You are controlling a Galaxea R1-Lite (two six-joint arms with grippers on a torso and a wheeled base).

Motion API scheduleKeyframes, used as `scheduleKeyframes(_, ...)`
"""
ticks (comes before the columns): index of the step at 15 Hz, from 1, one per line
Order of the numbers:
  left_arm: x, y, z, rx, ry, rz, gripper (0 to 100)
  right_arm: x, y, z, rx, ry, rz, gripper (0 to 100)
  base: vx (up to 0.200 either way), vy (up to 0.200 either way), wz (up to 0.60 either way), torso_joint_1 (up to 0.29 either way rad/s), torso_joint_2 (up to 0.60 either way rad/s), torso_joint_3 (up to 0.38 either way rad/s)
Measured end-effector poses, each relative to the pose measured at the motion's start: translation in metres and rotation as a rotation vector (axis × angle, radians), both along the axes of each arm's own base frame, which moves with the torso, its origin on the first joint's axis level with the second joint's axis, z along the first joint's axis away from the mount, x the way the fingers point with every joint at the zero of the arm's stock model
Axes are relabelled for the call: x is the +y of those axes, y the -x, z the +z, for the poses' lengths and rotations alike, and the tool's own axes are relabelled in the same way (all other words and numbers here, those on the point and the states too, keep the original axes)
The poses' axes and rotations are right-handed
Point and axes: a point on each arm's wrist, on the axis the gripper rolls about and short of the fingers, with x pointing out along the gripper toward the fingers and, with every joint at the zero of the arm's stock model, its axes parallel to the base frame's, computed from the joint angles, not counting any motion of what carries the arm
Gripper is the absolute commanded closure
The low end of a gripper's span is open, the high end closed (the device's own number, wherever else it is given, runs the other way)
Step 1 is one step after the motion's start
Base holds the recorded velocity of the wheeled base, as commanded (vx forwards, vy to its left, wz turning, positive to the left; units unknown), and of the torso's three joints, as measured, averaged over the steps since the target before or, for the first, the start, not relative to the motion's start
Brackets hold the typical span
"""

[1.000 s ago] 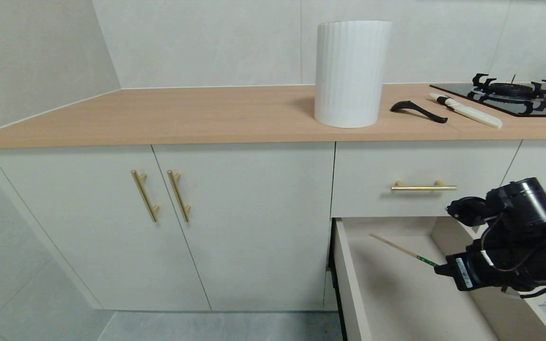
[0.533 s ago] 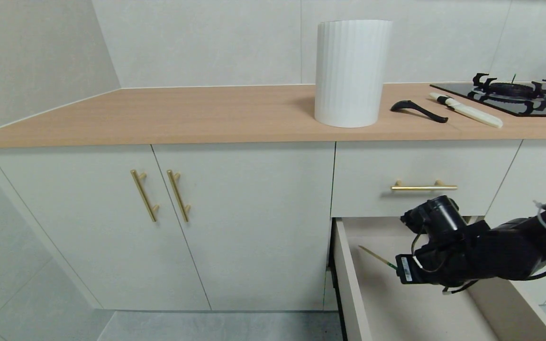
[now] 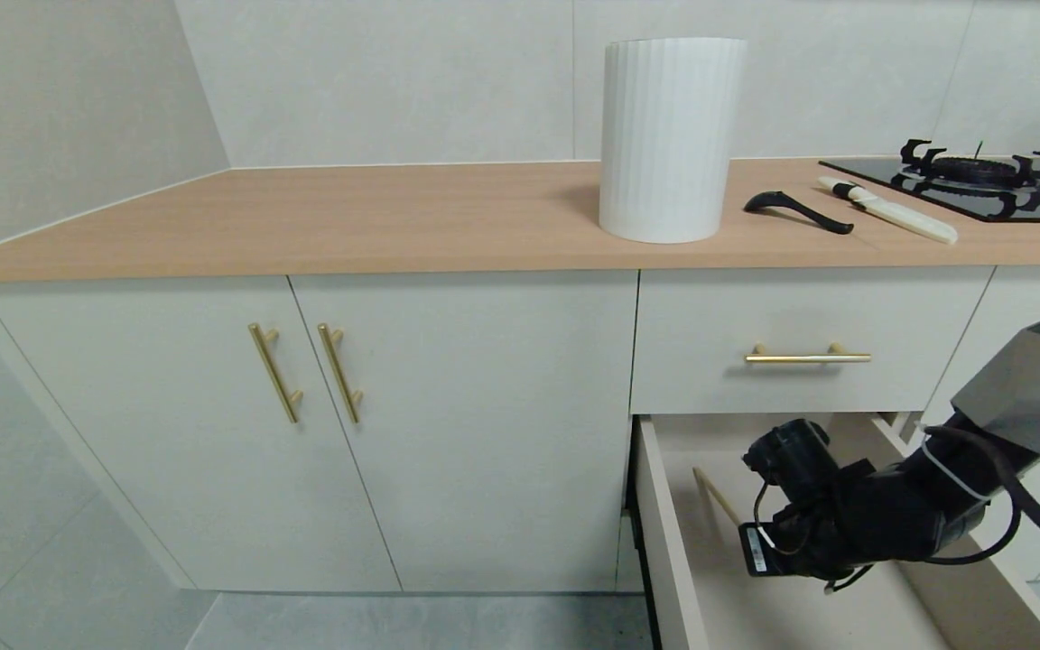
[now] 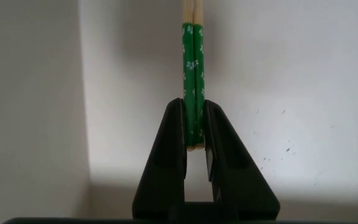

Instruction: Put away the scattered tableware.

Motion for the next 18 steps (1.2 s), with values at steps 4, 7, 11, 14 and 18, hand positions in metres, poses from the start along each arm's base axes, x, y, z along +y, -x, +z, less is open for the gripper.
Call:
scheduleKeyframes(4, 0.000, 0.000, 0.000, 0.000, 0.000, 0.000, 0, 0.003, 0.002, -0.019, 0.053, 0.024, 0.013, 100, 0.000, 0.000, 0.00, 0.000, 0.00, 0.000)
scheduleKeyframes(7, 0.000, 0.000, 0.000, 0.000, 0.000, 0.000, 0, 0.004, 0.002, -0.032, 0.088, 0.039, 0.014, 100, 0.000, 0.000, 0.00, 0.000, 0.00, 0.000)
scheduleKeyframes(11, 0.000, 0.000, 0.000, 0.000, 0.000, 0.000, 0, 0.007, 0.005, -0.043, 0.106, 0.080, 0.017, 100, 0.000, 0.000, 0.00, 0.000, 0.00, 0.000)
scheduleKeyframes(14, 0.000, 0.000, 0.000, 0.000, 0.000, 0.000, 0, 0.009, 0.005, -0.048, 0.092, 0.130, 0.000, 100, 0.000, 0.000, 0.00, 0.000, 0.00, 0.000)
scheduleKeyframes(18, 0.000, 0.000, 0.000, 0.000, 0.000, 0.000, 0, 0.009, 0.005, -0.051, 0.095, 0.134, -0.001, 100, 0.000, 0.000, 0.00, 0.000, 0.00, 0.000)
